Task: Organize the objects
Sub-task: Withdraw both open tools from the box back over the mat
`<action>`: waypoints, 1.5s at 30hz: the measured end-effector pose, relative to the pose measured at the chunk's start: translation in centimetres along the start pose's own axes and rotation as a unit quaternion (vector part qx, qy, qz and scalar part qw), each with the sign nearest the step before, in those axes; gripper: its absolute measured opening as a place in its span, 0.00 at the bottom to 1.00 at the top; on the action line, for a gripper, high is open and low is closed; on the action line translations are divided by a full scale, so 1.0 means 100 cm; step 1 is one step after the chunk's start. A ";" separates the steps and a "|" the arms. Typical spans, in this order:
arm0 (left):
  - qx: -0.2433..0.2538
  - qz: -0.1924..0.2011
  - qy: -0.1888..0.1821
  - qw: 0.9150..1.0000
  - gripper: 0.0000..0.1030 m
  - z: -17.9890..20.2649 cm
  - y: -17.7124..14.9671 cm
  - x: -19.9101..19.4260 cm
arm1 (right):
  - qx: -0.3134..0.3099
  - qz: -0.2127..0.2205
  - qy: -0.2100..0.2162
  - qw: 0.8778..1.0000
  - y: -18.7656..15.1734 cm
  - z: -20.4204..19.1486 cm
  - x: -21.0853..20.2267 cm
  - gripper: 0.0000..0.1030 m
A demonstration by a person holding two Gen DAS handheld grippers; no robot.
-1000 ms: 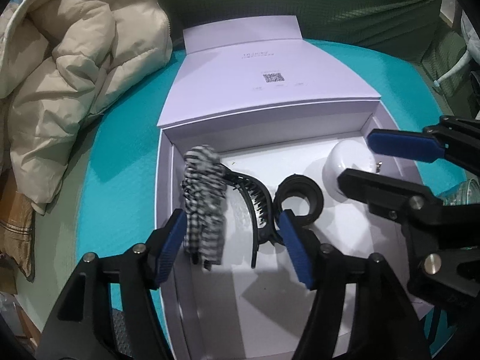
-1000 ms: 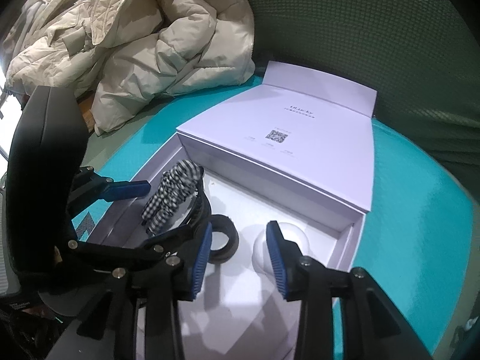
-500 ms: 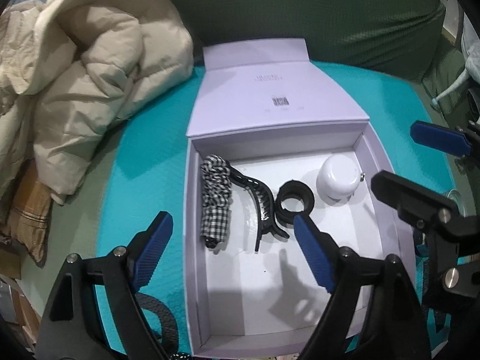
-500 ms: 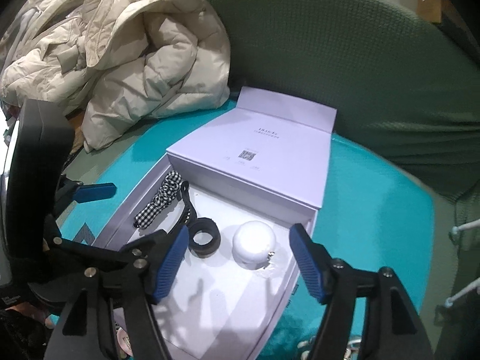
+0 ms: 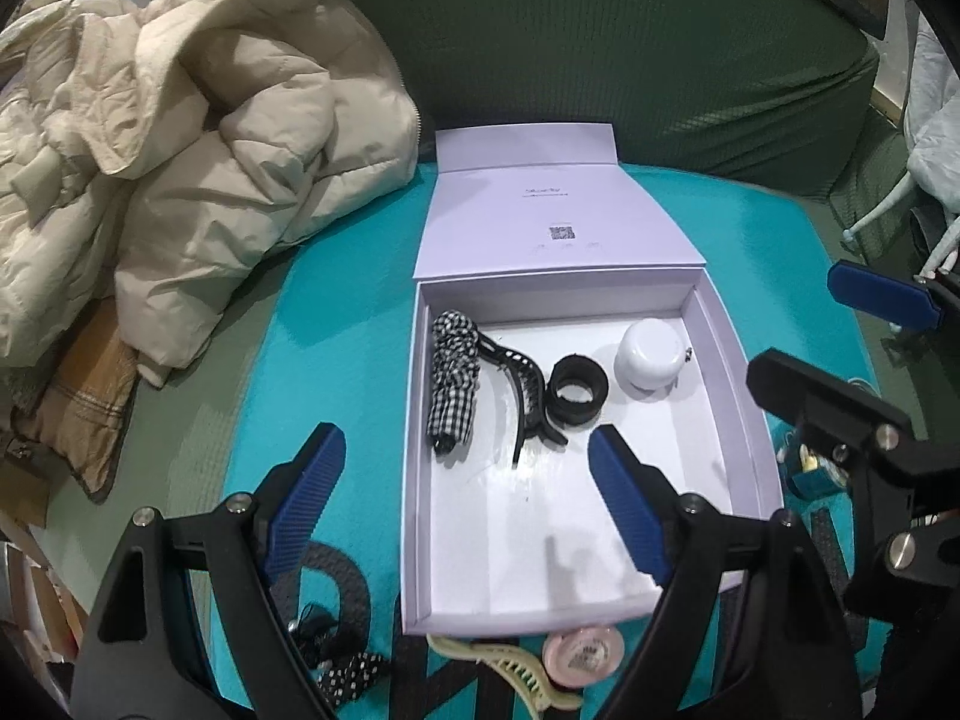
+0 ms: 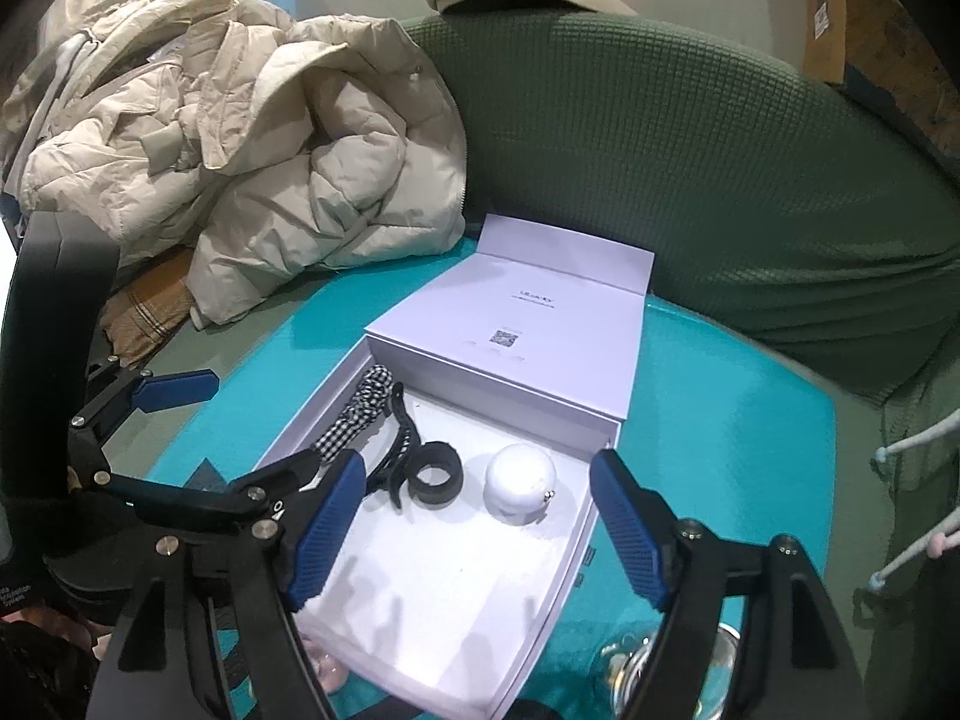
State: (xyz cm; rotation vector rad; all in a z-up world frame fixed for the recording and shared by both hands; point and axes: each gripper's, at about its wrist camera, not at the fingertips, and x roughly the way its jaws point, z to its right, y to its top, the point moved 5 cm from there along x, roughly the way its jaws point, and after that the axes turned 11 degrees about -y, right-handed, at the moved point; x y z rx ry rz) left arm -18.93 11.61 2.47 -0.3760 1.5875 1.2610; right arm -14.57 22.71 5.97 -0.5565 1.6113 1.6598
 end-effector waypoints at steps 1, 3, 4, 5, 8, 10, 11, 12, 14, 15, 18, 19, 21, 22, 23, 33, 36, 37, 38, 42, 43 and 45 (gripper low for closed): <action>-0.003 0.001 0.001 1.000 0.80 -0.001 -0.002 -0.004 | 0.000 0.002 0.000 1.000 -0.001 -0.001 -0.004 0.76; -0.011 0.004 0.000 1.000 0.80 -0.003 -0.007 -0.011 | 0.001 0.006 -0.001 1.000 -0.002 -0.003 -0.012 0.76; -0.014 0.006 -0.001 1.000 0.80 -0.004 -0.010 -0.014 | 0.001 0.008 -0.001 1.000 -0.003 -0.004 -0.016 0.76; -0.017 0.008 -0.001 1.000 0.80 -0.005 -0.012 -0.017 | 0.002 0.009 -0.001 1.000 -0.004 -0.005 -0.019 0.76; -0.025 0.012 0.005 1.000 0.80 -0.009 -0.019 -0.027 | 0.000 0.014 -0.002 1.000 -0.008 -0.008 -0.029 0.76; -0.031 0.017 0.005 0.999 0.80 -0.011 -0.023 -0.032 | -0.001 0.016 -0.001 1.000 -0.011 -0.011 -0.034 0.76; -0.034 0.019 0.005 0.999 0.80 -0.013 -0.026 -0.036 | -0.001 0.017 -0.001 1.000 -0.013 -0.012 -0.036 0.76; -0.036 0.021 0.006 0.999 0.80 -0.014 -0.028 -0.039 | -0.002 0.018 -0.001 1.000 -0.014 -0.014 -0.039 0.76; -0.041 0.025 0.010 0.999 0.80 -0.016 -0.033 -0.045 | -0.003 0.018 0.000 1.000 -0.017 -0.016 -0.043 0.76; -0.044 0.027 0.011 0.999 0.80 -0.018 -0.034 -0.048 | -0.003 0.018 0.000 1.000 -0.019 -0.018 -0.046 0.76; -0.054 0.031 0.014 0.998 0.80 -0.024 -0.041 -0.056 | -0.005 0.020 0.004 1.000 -0.023 -0.024 -0.052 0.76; -0.057 0.034 0.017 0.998 0.80 -0.026 -0.044 -0.060 | -0.006 0.020 0.005 1.000 -0.024 -0.026 -0.055 0.76; -0.060 0.036 0.023 0.997 0.80 -0.028 -0.049 -0.065 | -0.009 0.021 0.007 1.000 -0.027 -0.030 -0.058 0.76; -0.062 0.037 0.026 0.997 0.80 -0.030 -0.052 -0.067 | -0.010 0.021 0.009 1.000 -0.028 -0.032 -0.059 0.76; -0.064 0.038 0.029 0.997 0.80 -0.032 -0.055 -0.070 | -0.012 0.021 0.011 1.000 -0.030 -0.035 -0.061 0.76; -0.086 0.036 0.045 0.995 0.80 -0.047 -0.089 -0.087 | -0.030 0.015 0.033 0.999 -0.049 -0.063 -0.071 0.76; -0.092 0.033 0.049 0.994 0.80 -0.052 -0.100 -0.089 | -0.035 0.011 0.038 0.999 -0.055 -0.070 -0.071 0.76; -0.095 0.032 0.050 0.994 0.80 -0.054 -0.104 -0.089 | -0.038 0.010 0.040 0.998 -0.057 -0.073 -0.071 0.76; -0.098 0.031 0.051 0.993 0.80 -0.055 -0.107 -0.089 | -0.039 0.009 0.041 0.998 -0.059 -0.075 -0.070 0.76; -0.107 0.025 0.054 0.993 0.80 -0.062 -0.122 -0.088 | -0.048 0.001 0.050 0.998 -0.067 -0.086 -0.068 0.76; -0.109 0.023 0.055 0.992 0.80 -0.063 -0.126 -0.087 | -0.051 -0.002 0.052 0.997 -0.070 -0.090 -0.067 0.76; -0.115 0.019 0.055 0.992 0.80 -0.067 -0.134 -0.086 | -0.056 -0.008 0.057 0.997 -0.075 -0.095 -0.064 0.76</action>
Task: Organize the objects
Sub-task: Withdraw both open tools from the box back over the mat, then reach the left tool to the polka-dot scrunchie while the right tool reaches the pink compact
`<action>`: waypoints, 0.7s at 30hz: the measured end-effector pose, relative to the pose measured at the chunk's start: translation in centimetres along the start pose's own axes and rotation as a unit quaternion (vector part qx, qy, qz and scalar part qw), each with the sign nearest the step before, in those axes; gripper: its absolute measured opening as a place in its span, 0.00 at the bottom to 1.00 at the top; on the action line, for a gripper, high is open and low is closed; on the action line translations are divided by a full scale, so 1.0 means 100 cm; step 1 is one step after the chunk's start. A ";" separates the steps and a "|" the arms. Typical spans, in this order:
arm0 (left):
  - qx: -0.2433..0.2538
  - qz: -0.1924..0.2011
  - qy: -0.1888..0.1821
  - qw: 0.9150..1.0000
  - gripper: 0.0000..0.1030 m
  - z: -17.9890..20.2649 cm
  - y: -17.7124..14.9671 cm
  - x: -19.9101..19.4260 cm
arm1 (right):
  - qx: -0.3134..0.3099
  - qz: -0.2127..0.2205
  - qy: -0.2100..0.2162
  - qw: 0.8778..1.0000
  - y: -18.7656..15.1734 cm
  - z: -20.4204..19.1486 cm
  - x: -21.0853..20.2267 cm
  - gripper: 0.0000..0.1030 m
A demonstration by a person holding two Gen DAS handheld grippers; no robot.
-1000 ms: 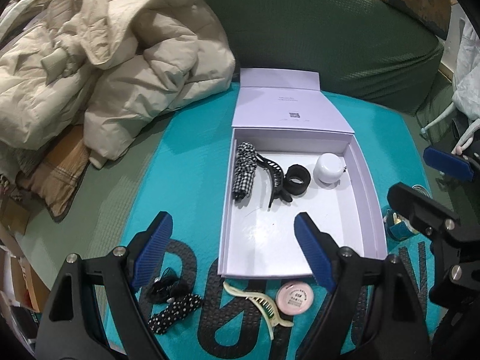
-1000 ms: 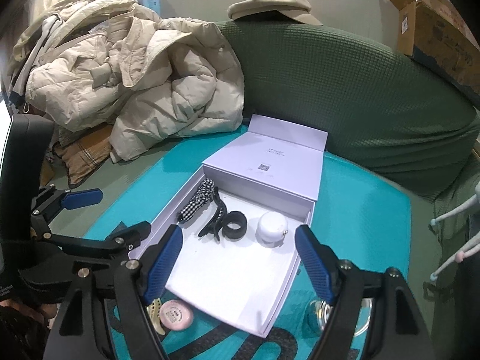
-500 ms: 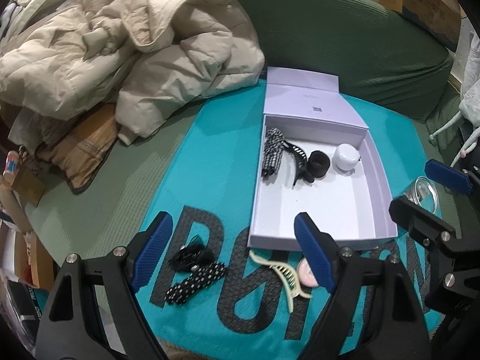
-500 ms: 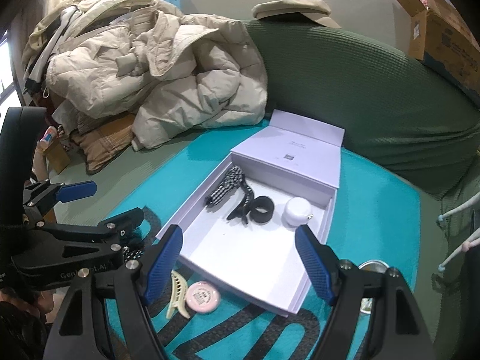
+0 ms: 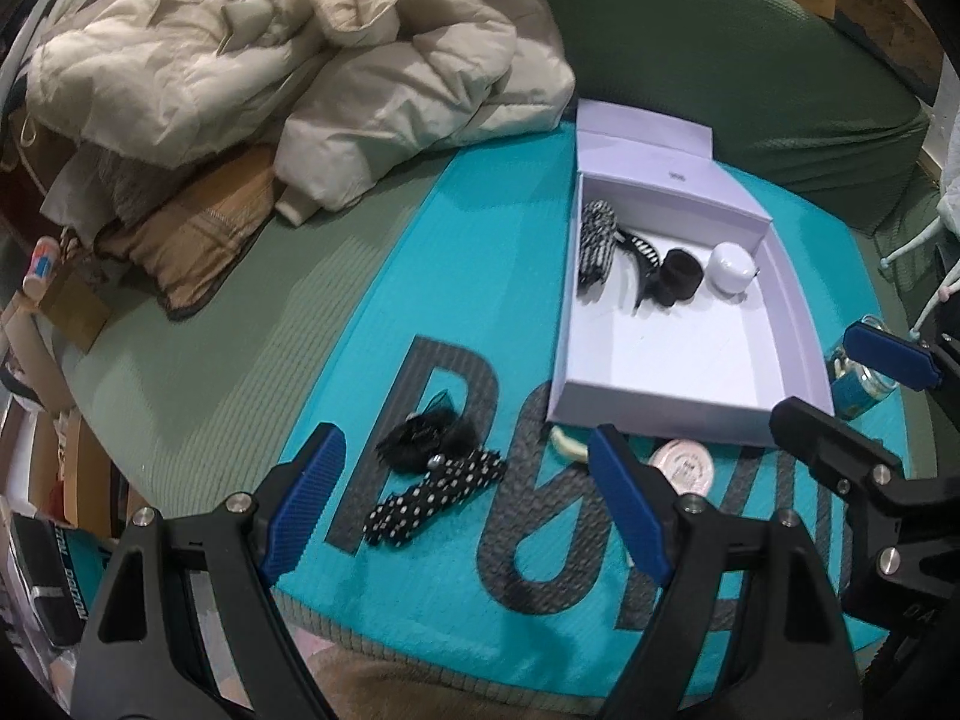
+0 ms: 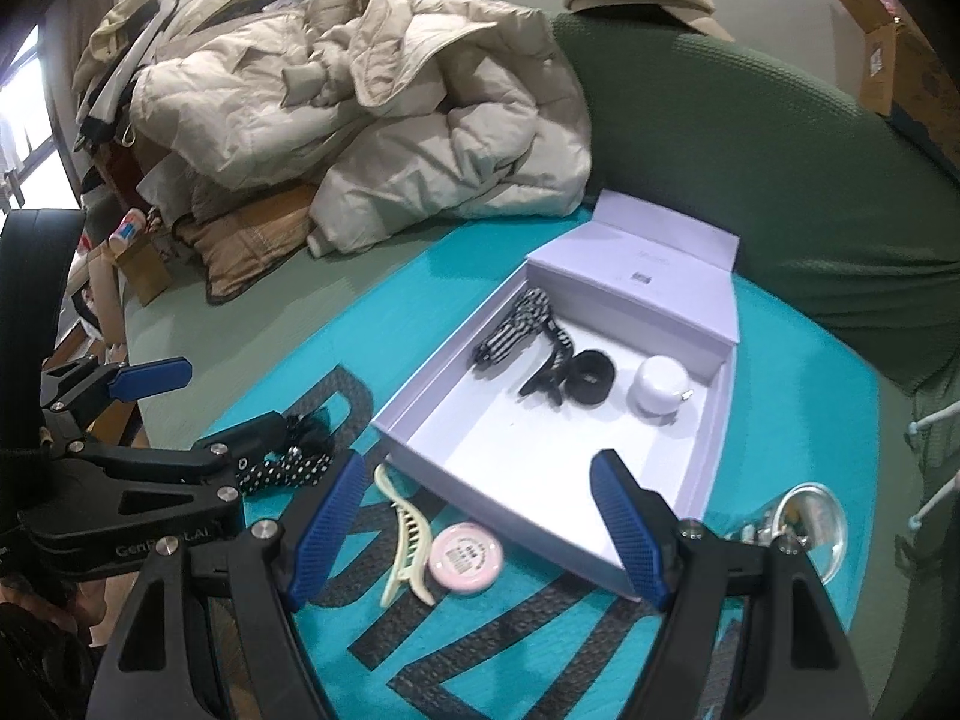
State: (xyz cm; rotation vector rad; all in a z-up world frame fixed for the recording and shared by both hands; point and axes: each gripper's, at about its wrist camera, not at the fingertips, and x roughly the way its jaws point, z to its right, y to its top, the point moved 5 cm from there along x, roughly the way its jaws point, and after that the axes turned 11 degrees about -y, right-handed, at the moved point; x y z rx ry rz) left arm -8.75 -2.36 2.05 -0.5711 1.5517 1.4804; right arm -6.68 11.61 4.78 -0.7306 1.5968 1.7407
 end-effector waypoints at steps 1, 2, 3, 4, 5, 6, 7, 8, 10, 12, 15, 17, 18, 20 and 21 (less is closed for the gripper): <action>-0.003 -0.002 0.000 1.000 0.80 -0.003 -0.004 0.001 | -0.001 -0.002 0.001 1.000 -0.002 -0.002 0.002 0.76; -0.006 -0.004 0.001 1.000 0.80 -0.006 -0.008 0.002 | -0.001 -0.004 0.001 1.000 -0.004 -0.005 0.003 0.76; -0.008 -0.006 0.002 1.000 0.80 -0.009 -0.011 0.004 | -0.004 -0.006 0.002 1.000 -0.007 -0.009 0.006 0.76; -0.010 -0.008 0.003 1.000 0.80 -0.011 -0.015 0.005 | -0.007 -0.008 0.004 1.000 -0.009 -0.012 0.009 0.76; -0.012 -0.010 0.004 1.000 0.80 -0.014 -0.019 0.007 | -0.010 -0.010 0.006 1.000 -0.011 -0.015 0.011 0.76; -0.014 -0.012 0.005 1.000 0.80 -0.016 -0.022 0.008 | -0.014 -0.014 0.010 1.000 -0.015 -0.020 0.015 0.76; -0.016 -0.015 0.006 1.000 0.80 -0.019 -0.026 0.011 | -0.017 -0.016 0.013 1.000 -0.017 -0.022 0.017 0.76; -0.018 -0.018 0.006 1.000 0.80 -0.021 -0.028 0.013 | -0.020 -0.021 0.016 0.999 -0.020 -0.026 0.020 0.76; -0.023 -0.022 0.006 0.999 0.80 -0.025 -0.033 0.017 | -0.023 -0.028 0.022 0.999 -0.026 -0.032 0.026 0.76; -0.030 -0.025 0.005 0.999 0.80 -0.030 -0.039 0.021 | -0.026 -0.035 0.026 0.999 -0.031 -0.037 0.032 0.76; -0.039 -0.029 -0.002 0.999 0.80 -0.034 -0.046 0.027 | -0.031 -0.042 0.030 0.998 -0.036 -0.043 0.038 0.76; -0.040 -0.031 -0.007 0.999 0.80 -0.035 -0.050 0.031 | -0.035 -0.044 0.030 0.998 -0.039 -0.046 0.042 0.76; -0.040 -0.032 -0.009 0.999 0.80 -0.036 -0.052 0.032 | -0.038 -0.046 0.032 0.998 -0.041 -0.048 0.044 0.76; -0.044 -0.033 -0.012 0.998 0.80 -0.038 -0.056 0.036 | -0.041 -0.050 0.035 0.997 -0.044 -0.051 0.047 0.76; -0.047 -0.034 -0.014 0.998 0.80 -0.039 -0.058 0.037 | -0.042 -0.052 0.037 0.997 -0.046 -0.053 0.050 0.76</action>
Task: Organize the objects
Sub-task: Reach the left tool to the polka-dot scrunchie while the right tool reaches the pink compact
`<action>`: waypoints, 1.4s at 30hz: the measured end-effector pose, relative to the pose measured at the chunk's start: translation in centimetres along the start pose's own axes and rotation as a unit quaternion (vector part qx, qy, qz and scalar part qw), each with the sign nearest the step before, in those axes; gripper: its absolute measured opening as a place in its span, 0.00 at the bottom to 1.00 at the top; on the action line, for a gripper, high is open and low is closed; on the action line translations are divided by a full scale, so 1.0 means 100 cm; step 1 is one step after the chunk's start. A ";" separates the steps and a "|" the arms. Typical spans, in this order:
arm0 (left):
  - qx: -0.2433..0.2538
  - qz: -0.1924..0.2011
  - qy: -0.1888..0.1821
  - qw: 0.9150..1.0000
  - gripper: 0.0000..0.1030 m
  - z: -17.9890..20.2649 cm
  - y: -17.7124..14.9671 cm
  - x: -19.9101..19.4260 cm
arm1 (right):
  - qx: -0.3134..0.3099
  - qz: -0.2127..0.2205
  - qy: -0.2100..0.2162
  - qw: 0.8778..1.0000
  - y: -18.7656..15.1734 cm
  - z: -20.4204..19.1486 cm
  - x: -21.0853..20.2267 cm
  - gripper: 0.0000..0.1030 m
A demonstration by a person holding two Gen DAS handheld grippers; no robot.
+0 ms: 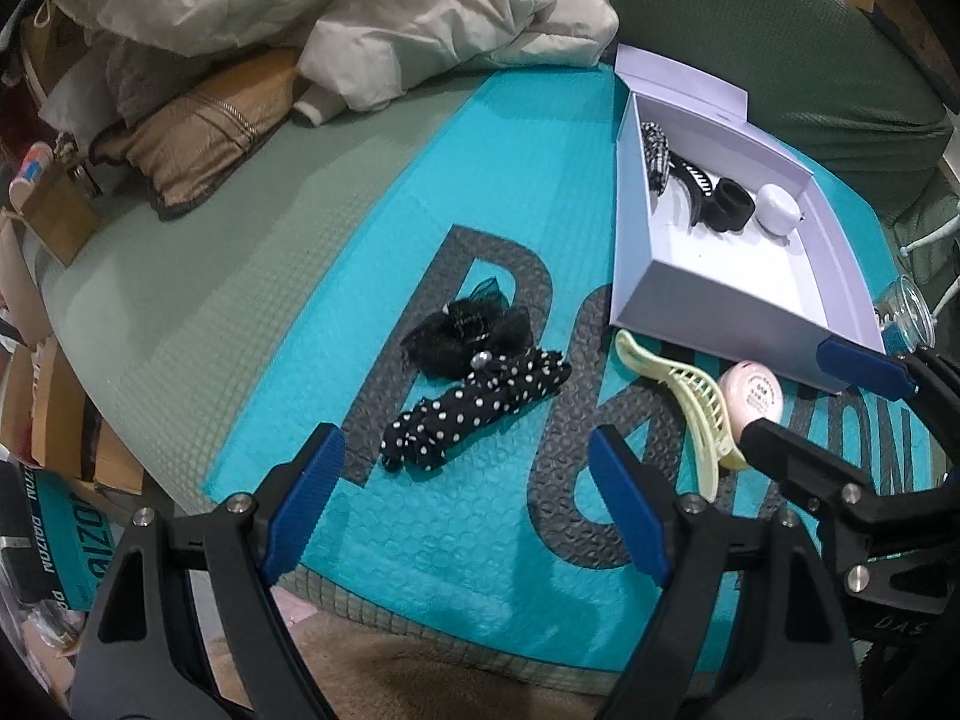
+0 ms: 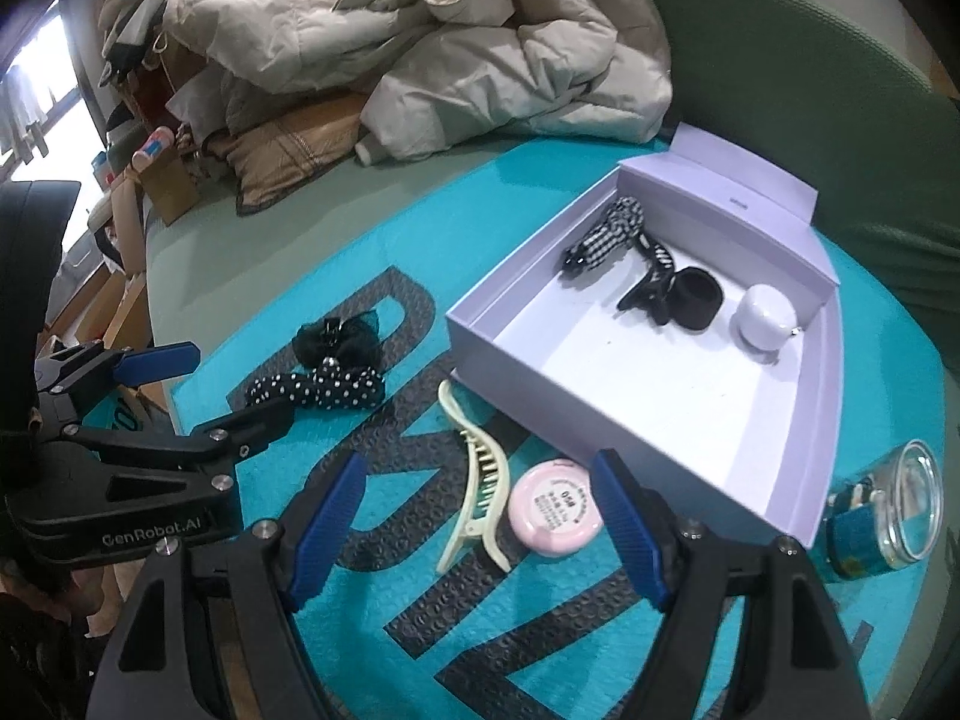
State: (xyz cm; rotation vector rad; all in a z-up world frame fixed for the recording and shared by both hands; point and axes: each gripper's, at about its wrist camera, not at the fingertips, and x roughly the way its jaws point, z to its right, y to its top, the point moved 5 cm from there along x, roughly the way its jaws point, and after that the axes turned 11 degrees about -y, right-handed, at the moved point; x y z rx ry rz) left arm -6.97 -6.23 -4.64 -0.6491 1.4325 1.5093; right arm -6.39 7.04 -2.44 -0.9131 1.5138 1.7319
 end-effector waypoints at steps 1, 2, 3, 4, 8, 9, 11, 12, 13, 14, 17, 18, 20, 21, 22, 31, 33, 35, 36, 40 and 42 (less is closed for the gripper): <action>-0.004 -0.001 -0.002 1.000 0.80 -0.002 -0.002 0.002 | 0.000 -0.002 0.002 1.000 -0.001 -0.001 0.002 0.76; -0.008 -0.003 -0.005 1.000 0.80 -0.004 -0.003 0.005 | 0.000 -0.005 0.004 1.000 -0.003 -0.002 0.005 0.76; -0.012 -0.004 -0.006 1.000 0.80 -0.005 -0.004 0.007 | 0.000 -0.008 0.005 1.000 -0.004 -0.003 0.008 0.76; -0.015 -0.006 -0.007 1.000 0.80 -0.006 -0.005 0.009 | 0.001 -0.010 0.007 1.000 -0.006 -0.004 0.010 0.76; -0.025 -0.014 -0.020 0.999 0.80 -0.007 -0.010 0.020 | 0.006 -0.019 0.010 1.000 -0.013 -0.003 0.019 0.76; -0.025 -0.015 -0.022 0.999 0.80 -0.007 -0.010 0.022 | 0.006 -0.021 0.009 1.000 -0.015 -0.002 0.021 0.76; -0.023 -0.014 -0.028 0.999 0.80 -0.004 -0.011 0.026 | 0.007 -0.023 0.009 1.000 -0.018 -0.001 0.024 0.76; -0.023 -0.014 -0.031 0.999 0.80 -0.003 -0.011 0.028 | 0.008 -0.024 0.009 1.000 -0.019 0.000 0.025 0.76; -0.023 -0.014 -0.034 0.999 0.80 -0.001 -0.010 0.030 | 0.010 -0.025 0.008 1.000 -0.020 0.002 0.027 0.76; -0.023 -0.014 -0.035 0.999 0.80 0.000 -0.009 0.031 | 0.013 -0.027 0.008 1.000 -0.021 0.004 0.028 0.76; -0.020 -0.010 -0.033 0.999 0.80 0.002 -0.005 0.035 | 0.020 -0.029 0.006 0.999 -0.024 0.010 0.031 0.76; -0.017 -0.009 -0.030 0.999 0.80 0.003 -0.003 0.036 | 0.022 -0.030 0.003 0.999 -0.024 0.013 0.033 0.76; -0.010 -0.007 -0.028 1.000 0.80 0.005 -0.001 0.038 | 0.023 -0.031 0.000 0.999 -0.026 0.016 0.035 0.76; -0.007 -0.007 -0.027 1.000 0.80 0.006 0.000 0.039 | 0.024 -0.033 0.000 0.999 -0.027 0.018 0.037 0.76; -0.005 -0.007 -0.027 1.000 0.80 0.006 0.001 0.041 | 0.025 -0.036 0.002 0.999 -0.029 0.019 0.039 0.76; 0.021 -0.004 -0.022 1.000 0.80 0.015 0.006 0.052 | 0.043 -0.046 0.002 0.998 -0.034 0.029 0.051 0.76; 0.026 -0.001 -0.025 0.999 0.80 0.017 0.008 0.053 | 0.047 -0.050 0.004 0.998 -0.036 0.031 0.054 0.76; 0.028 0.004 -0.033 0.999 0.80 0.020 0.009 0.054 | 0.049 -0.050 0.009 0.998 -0.037 0.032 0.055 0.75; 0.029 0.007 -0.038 0.999 0.80 0.021 0.009 0.054 | 0.051 -0.049 0.013 0.997 -0.037 0.032 0.056 0.74; 0.037 0.015 -0.054 0.998 0.73 0.028 0.009 0.054 | 0.054 -0.044 0.032 0.997 -0.037 0.032 0.057 0.68; 0.045 0.016 -0.050 0.998 0.69 0.031 0.007 0.054 | 0.054 -0.039 0.036 0.997 -0.037 0.032 0.056 0.67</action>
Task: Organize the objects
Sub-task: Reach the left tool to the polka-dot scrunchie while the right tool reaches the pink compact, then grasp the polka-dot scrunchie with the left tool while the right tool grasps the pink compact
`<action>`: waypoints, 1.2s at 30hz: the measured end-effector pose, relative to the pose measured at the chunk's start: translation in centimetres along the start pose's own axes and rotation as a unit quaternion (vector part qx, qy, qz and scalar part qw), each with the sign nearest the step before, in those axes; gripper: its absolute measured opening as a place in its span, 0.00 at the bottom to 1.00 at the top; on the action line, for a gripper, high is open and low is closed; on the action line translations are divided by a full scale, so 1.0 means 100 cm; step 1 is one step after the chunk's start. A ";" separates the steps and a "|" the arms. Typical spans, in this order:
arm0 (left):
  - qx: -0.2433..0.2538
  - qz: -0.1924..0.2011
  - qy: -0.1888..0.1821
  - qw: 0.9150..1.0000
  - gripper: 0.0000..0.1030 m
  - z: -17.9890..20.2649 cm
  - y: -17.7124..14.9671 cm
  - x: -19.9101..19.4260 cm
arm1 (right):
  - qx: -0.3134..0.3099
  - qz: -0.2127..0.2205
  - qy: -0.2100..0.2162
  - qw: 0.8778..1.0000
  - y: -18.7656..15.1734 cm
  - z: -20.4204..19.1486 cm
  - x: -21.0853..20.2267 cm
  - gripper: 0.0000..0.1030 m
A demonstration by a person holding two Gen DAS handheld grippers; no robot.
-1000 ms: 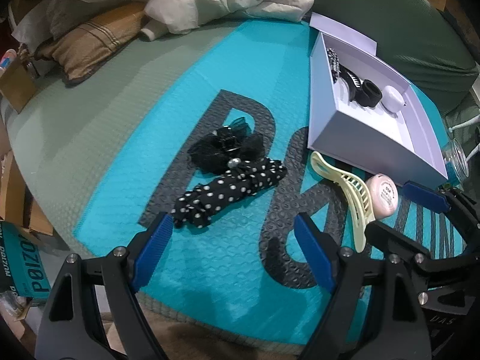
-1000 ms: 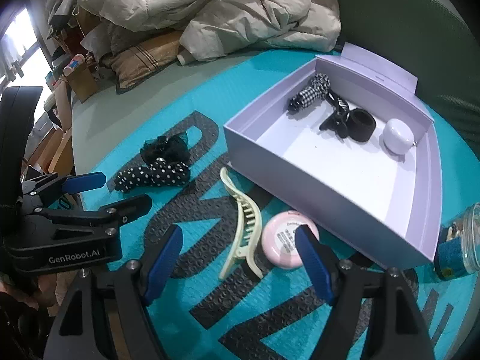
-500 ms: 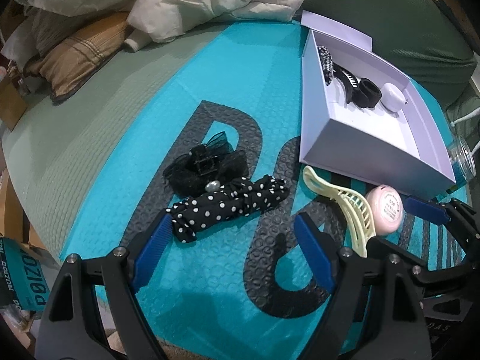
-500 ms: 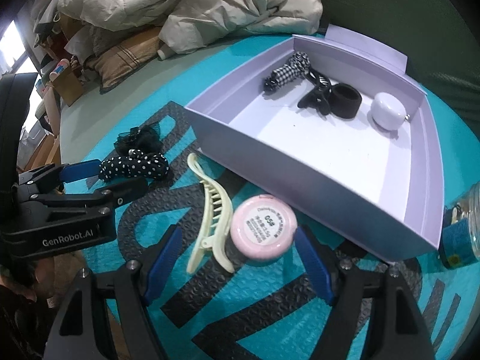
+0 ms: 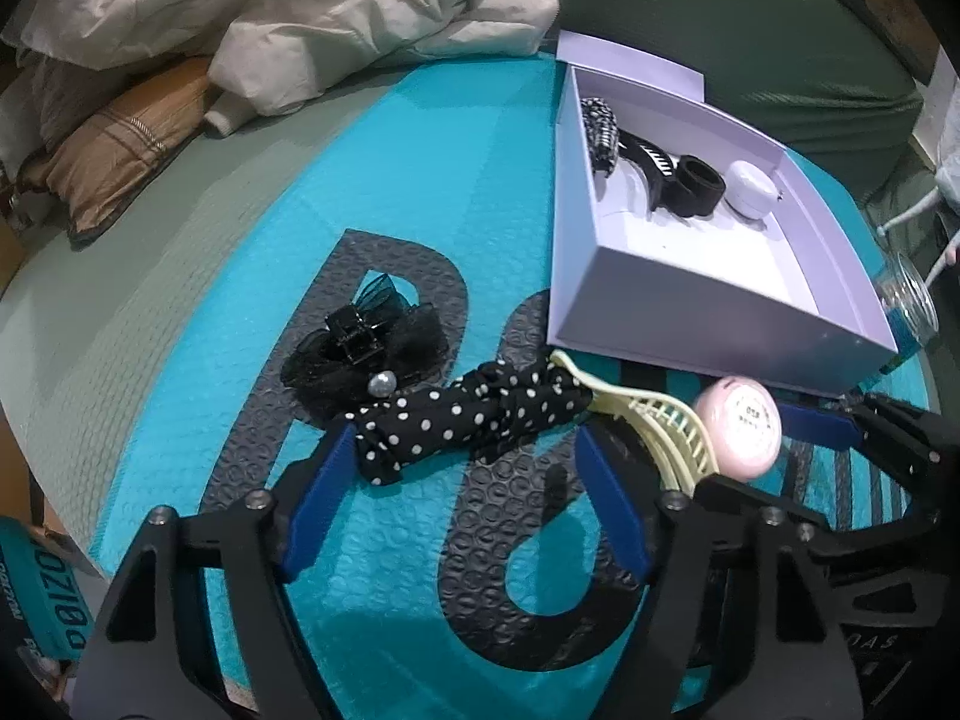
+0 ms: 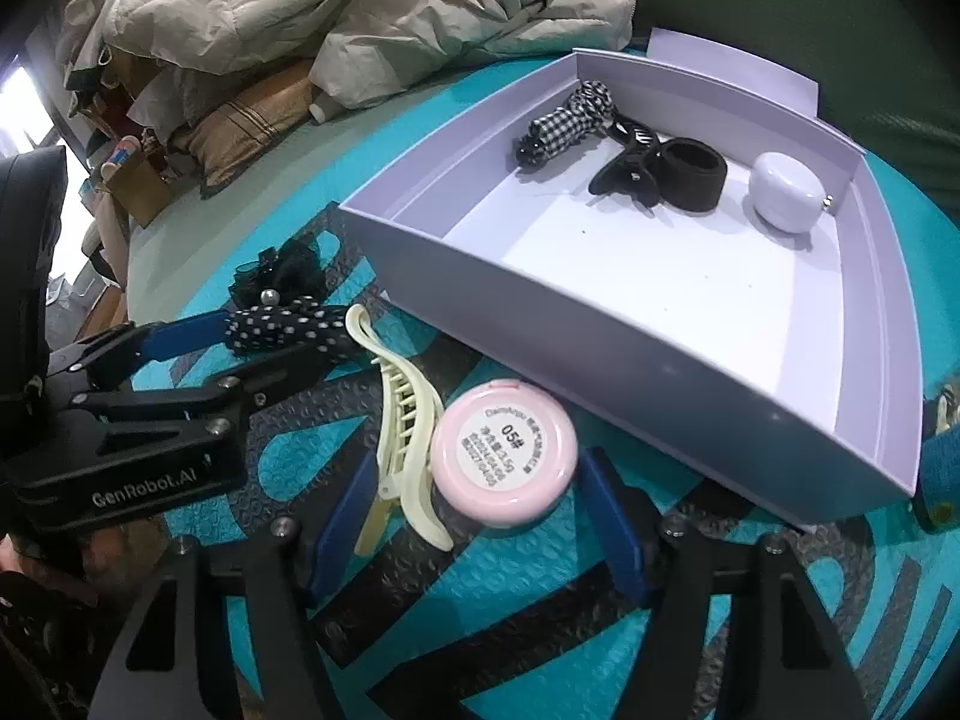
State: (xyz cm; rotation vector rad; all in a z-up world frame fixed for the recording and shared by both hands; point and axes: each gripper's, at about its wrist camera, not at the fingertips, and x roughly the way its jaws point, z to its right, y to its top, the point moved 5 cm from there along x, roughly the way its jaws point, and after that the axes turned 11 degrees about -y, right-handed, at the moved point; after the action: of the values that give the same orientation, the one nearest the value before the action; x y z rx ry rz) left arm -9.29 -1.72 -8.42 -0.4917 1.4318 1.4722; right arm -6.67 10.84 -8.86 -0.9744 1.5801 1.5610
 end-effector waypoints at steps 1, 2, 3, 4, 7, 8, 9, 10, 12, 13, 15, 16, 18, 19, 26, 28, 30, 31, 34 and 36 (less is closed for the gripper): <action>0.003 0.001 0.002 1.000 0.67 0.001 -0.001 0.000 | 0.000 0.001 0.000 1.000 0.000 0.000 0.000 0.67; 0.005 0.000 0.006 1.000 0.64 0.001 -0.002 -0.001 | -0.001 0.002 0.000 1.000 0.000 0.000 0.000 0.67; 0.007 0.000 0.009 1.000 0.61 0.001 -0.003 -0.002 | -0.003 0.004 -0.002 1.000 0.000 0.000 0.000 0.67; 0.008 -0.001 0.010 1.000 0.60 0.001 -0.005 -0.002 | -0.005 0.005 -0.003 1.000 0.000 0.000 0.000 0.67; 0.008 -0.006 -0.001 1.000 0.59 0.003 -0.011 -0.006 | -0.014 0.008 -0.011 1.000 -0.001 -0.003 -0.001 0.67; 0.008 -0.011 -0.008 1.000 0.58 0.005 -0.014 -0.007 | -0.019 0.009 -0.014 1.000 -0.001 -0.004 -0.002 0.67; 0.008 -0.016 -0.013 1.000 0.56 0.006 -0.017 -0.007 | -0.026 0.009 -0.014 1.000 -0.003 -0.006 -0.004 0.67; 0.007 -0.022 -0.020 1.000 0.56 0.007 -0.021 -0.007 | -0.029 0.007 -0.011 1.000 -0.004 -0.007 -0.004 0.67; -0.001 -0.037 -0.041 0.998 0.54 0.010 -0.031 -0.006 | -0.038 -0.006 0.007 0.999 -0.011 -0.013 -0.004 0.60; -0.002 -0.038 -0.042 0.998 0.54 0.012 -0.035 -0.006 | -0.040 -0.011 0.014 0.999 -0.015 -0.015 -0.003 0.60; 0.008 -0.035 -0.037 0.999 0.53 0.017 -0.041 -0.011 | -0.048 -0.007 0.020 0.999 -0.020 -0.019 -0.006 0.60; 0.009 -0.037 -0.035 0.999 0.53 0.019 -0.044 -0.013 | -0.054 -0.007 0.020 0.998 -0.022 -0.021 -0.007 0.59; 0.003 -0.034 -0.035 0.999 0.53 0.020 -0.046 -0.018 | -0.057 -0.006 0.022 0.998 -0.024 -0.022 -0.010 0.59; 0.001 -0.031 -0.033 0.999 0.53 0.019 -0.046 -0.020 | -0.057 -0.006 0.025 0.998 -0.025 -0.023 -0.011 0.59; -0.001 0.002 0.020 1.000 0.54 0.007 -0.030 -0.034 | -0.048 0.023 0.007 0.999 -0.018 -0.018 -0.019 0.59; 0.002 -0.007 0.023 1.000 0.54 0.005 -0.026 -0.028 | -0.041 0.031 0.002 0.999 -0.013 -0.015 -0.020 0.59; 0.002 -0.012 0.022 1.000 0.54 0.003 -0.022 -0.022 | -0.036 0.029 -0.003 0.999 -0.008 -0.012 -0.016 0.59; 0.001 -0.013 0.021 1.000 0.54 0.002 -0.020 -0.020 | -0.035 0.028 -0.003 0.999 -0.007 -0.010 -0.015 0.59; 0.004 -0.018 0.017 1.000 0.54 0.002 -0.016 -0.013 | -0.029 0.023 -0.009 0.999 -0.004 -0.005 -0.010 0.59; 0.013 -0.017 0.019 1.000 0.54 0.004 -0.014 -0.010 | -0.029 0.019 -0.005 0.999 -0.004 -0.004 -0.007 0.59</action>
State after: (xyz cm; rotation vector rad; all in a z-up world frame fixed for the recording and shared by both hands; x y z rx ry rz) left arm -7.54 -1.96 -8.17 -0.5271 1.4632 1.4212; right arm -5.96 10.44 -8.37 -0.9724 1.5627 1.6443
